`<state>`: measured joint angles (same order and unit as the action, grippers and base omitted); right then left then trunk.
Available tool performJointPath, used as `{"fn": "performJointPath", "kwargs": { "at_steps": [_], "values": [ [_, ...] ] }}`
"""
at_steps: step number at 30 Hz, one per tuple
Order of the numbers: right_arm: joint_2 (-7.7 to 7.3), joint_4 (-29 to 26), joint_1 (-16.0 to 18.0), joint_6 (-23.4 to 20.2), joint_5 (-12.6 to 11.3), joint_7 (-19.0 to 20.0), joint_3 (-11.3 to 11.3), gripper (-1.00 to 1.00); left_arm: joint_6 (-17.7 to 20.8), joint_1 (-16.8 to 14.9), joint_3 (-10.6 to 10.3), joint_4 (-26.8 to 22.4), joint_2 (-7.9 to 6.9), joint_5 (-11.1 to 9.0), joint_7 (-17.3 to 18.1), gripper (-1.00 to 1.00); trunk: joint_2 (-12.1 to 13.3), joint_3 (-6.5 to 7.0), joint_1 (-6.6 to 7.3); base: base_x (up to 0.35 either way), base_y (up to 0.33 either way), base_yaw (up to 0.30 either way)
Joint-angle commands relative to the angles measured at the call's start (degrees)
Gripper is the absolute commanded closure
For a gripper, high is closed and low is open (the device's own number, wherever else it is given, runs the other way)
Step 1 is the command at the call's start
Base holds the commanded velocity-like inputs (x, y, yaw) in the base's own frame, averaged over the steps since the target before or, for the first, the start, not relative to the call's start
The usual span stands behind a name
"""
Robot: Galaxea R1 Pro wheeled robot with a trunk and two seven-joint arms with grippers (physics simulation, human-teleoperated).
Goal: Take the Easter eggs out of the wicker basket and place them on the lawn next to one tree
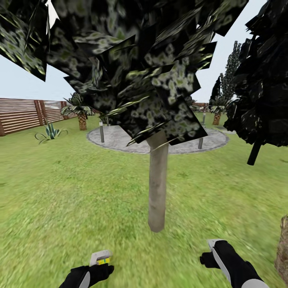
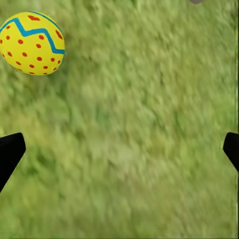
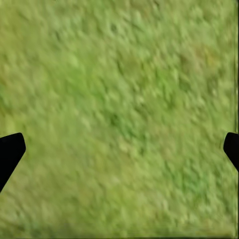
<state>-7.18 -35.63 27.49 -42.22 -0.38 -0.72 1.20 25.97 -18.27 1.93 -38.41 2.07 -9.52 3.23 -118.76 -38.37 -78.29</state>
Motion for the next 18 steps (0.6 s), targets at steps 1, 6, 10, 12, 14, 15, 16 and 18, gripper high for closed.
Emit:
{"fn": "performJointPath", "kwargs": {
  "at_steps": [1,6,10,12,14,15,16,18],
  "values": [
    [-0.03,-0.05,0.02,-0.23,-0.06,-0.07,0.12,-1.00,0.41,-0.01,0.23,-0.10,0.04,-0.20,0.11,-1.00,0.39,0.19,0.23,0.000,-0.317,-0.214],
    [-0.03,-0.05,0.02,-0.31,-0.09,-0.07,0.09,-1.00,0.40,-0.01,0.25,-0.09,0.04,-0.22,0.11,-1.00,2.39,1.44,1.33,0.000,-0.314,-0.214],
    [-0.04,-0.05,0.02,-0.32,-0.13,-0.07,0.04,-1.00,0.39,-0.01,0.26,-0.09,0.04,-0.23,0.04,-1.00,4.00,2.44,2.21,0.000,-0.213,-0.214],
    [-0.03,-0.05,0.02,-0.32,-0.14,-0.07,0.04,-1.00,0.39,-0.01,0.26,-0.09,0.04,-0.23,0.04,-1.00,4.80,2.94,2.65,0.000,-0.063,-0.214],
    [-0.03,-0.05,0.02,-0.32,-0.13,-0.07,0.03,-1.00,0.39,-0.01,0.26,-0.09,0.04,-0.23,0.03,-1.00,5.60,3.44,3.09,0.000,-0.021,-0.214],
    [-0.03,-0.05,0.02,-0.32,-0.12,-0.07,0.03,-1.00,0.39,-0.01,0.26,-0.09,0.04,-0.23,0.02,-1.00,6.00,3.69,3.31,0.000,-0.008,-0.214],
    [-0.03,-0.05,0.02,-0.32,-0.10,-0.07,0.03,-1.00,0.39,-0.01,0.26,-0.09,0.04,-0.23,0.02,-1.00,6.40,3.94,3.53,0.000,-0.005,-0.213],
    [0.00,-0.05,0.02,-0.32,-0.07,-0.07,0.03,-1.00,0.39,-0.01,0.26,-0.09,0.04,-0.23,0.02,-1.00,7.20,4.45,3.97,0.000,-0.003,-0.212]
  ]
}}
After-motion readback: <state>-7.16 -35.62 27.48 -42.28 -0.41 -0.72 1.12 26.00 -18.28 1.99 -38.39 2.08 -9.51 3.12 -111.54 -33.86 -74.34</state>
